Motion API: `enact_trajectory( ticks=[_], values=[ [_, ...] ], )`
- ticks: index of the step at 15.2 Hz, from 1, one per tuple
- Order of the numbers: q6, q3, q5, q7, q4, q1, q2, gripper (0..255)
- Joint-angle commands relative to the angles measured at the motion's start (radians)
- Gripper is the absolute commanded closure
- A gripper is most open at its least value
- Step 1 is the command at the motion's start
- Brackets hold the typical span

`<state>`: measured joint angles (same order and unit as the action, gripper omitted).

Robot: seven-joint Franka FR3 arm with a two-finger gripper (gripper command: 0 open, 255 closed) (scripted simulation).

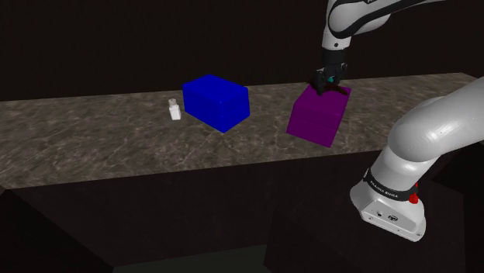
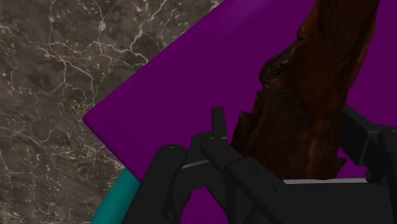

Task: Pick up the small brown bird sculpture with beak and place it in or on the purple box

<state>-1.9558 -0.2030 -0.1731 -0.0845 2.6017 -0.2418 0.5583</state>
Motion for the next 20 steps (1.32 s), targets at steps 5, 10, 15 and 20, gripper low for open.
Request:
enact_trajectory(
  ticks=[5, 10, 15, 20],
  values=[
    [-0.001, 0.0, 0.0, 0.0, 0.0, 0.0, 0.0, 0],
    [-0.001, 0.0, 0.0, 0.0, 0.0, 0.0, 0.0, 0],
    [0.133, 0.017, 0.016, 0.002, -0.113, 0.008, 0.02, 0],
    [0.133, 0.017, 0.016, 0.002, -0.113, 0.008, 0.02, 0]
  ],
)
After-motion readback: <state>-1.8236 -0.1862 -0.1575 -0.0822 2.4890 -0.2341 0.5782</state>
